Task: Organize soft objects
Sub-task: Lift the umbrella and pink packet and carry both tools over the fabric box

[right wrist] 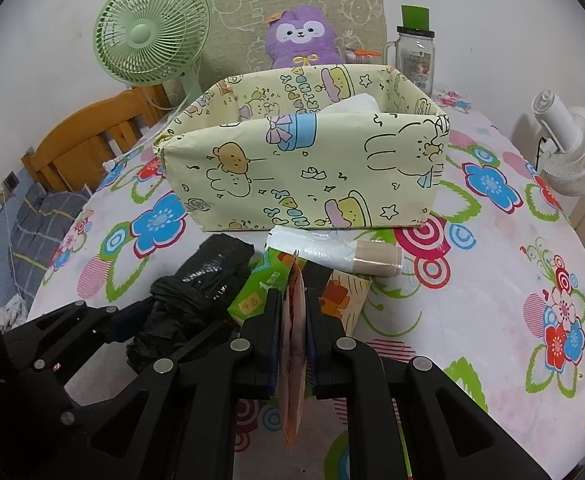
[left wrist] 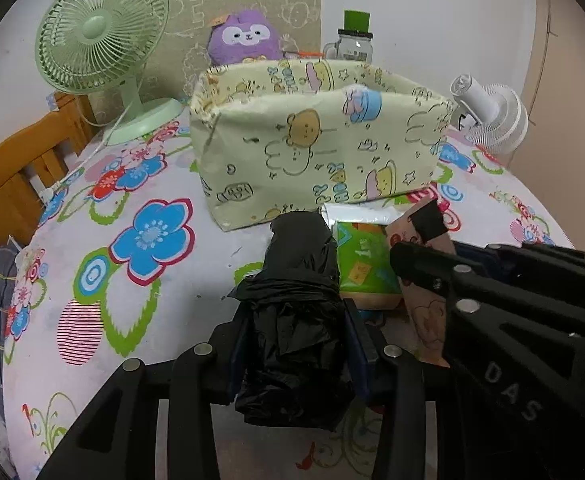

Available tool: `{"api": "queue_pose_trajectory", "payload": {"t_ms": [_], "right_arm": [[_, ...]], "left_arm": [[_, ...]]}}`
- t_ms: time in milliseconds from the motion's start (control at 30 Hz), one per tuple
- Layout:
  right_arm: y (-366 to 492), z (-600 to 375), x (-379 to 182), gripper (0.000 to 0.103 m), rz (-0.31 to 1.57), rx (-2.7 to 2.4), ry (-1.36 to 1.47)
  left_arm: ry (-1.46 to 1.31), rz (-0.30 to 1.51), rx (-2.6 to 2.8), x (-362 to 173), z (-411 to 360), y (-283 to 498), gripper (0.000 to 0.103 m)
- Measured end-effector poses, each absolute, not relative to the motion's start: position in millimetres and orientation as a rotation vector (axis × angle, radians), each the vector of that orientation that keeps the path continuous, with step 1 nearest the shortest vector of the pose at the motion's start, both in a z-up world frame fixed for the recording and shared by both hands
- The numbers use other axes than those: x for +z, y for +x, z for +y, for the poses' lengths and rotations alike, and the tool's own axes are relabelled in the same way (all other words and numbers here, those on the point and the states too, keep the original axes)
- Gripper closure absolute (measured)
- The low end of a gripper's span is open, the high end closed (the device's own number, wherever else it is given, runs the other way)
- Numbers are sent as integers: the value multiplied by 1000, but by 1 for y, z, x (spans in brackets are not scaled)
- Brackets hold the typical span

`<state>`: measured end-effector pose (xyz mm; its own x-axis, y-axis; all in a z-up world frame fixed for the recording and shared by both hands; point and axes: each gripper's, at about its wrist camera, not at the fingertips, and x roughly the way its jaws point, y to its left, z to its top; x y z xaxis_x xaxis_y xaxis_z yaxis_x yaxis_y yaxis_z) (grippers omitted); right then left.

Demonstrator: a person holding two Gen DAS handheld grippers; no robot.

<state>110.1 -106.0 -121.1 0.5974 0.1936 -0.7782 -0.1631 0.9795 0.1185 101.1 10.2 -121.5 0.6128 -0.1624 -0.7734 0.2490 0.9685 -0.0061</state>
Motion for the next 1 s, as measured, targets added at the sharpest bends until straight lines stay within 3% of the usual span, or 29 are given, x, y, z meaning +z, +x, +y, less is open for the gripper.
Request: {"api": "queue_pose_trajectory", "payload": {"t_ms": [1000], "right_arm": [[78, -124, -62, 89, 779, 267, 40]], "left_arm": [[103, 751, -226, -56, -18, 64, 60]]}}
